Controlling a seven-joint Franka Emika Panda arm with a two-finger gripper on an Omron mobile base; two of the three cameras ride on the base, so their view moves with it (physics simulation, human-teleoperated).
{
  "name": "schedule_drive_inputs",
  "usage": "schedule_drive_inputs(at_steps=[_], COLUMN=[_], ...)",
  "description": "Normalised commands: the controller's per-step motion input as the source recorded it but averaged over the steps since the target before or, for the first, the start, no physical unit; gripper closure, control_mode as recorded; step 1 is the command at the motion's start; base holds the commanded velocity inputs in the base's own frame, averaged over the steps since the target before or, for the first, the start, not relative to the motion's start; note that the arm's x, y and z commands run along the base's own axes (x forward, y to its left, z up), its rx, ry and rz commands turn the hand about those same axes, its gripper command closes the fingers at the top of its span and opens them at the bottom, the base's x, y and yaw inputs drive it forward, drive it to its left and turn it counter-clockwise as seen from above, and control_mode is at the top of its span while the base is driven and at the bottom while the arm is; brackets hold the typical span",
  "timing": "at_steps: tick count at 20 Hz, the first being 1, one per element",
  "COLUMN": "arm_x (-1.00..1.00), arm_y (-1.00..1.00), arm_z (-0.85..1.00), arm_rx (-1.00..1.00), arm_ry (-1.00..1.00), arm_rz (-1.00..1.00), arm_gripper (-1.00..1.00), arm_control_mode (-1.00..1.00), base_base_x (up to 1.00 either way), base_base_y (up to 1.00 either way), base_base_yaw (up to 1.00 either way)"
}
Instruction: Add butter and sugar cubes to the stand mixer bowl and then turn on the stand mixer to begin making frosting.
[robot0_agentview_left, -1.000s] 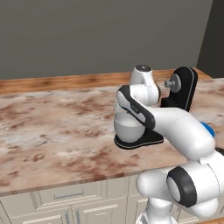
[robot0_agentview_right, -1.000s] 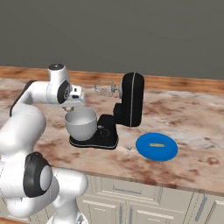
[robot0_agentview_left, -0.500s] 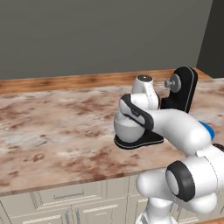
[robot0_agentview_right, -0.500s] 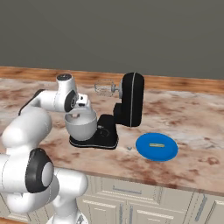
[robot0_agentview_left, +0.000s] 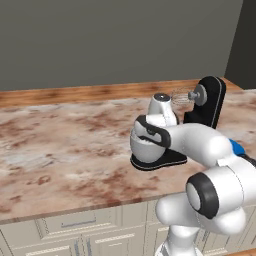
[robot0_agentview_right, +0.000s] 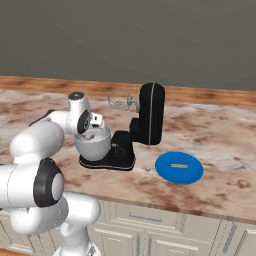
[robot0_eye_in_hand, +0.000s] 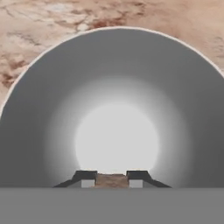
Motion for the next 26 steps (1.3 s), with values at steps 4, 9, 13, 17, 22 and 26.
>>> schedule_drive_inputs(at_steps=[4,9,13,17,22,26], arm_x=[0.05,0.00,-0.27,-0.45,-0.58,-0.63], arm_y=[-0.04,-0.20,-0.07,0.00,-0.31,-0.82], arm_z=[-0.05,0.22,0.95,0.89,0.22,0.00], arm_rx=[0.00,0.00,0.00,0.00,0.00,0.00], arm_ry=[0.00,-0.02,-0.14,-0.10,-0.01,0.00], arm_rz=[-0.03,-0.03,-0.03,-0.03,-0.05,-0.04], arm_gripper=[-1.00,-1.00,-1.00,-1.00,-1.00,-1.00], arm_control_mode=[-1.00,-1.00,-1.00,-1.00,-1.00,-1.00], base_base_x=[0.00,0.00,0.00,0.00,0.00,0.00], base_base_y=[0.00,0.00,0.00,0.00,0.00,0.00], base_base_yaw=[0.00,0.00,0.00,0.00,0.00,0.00])
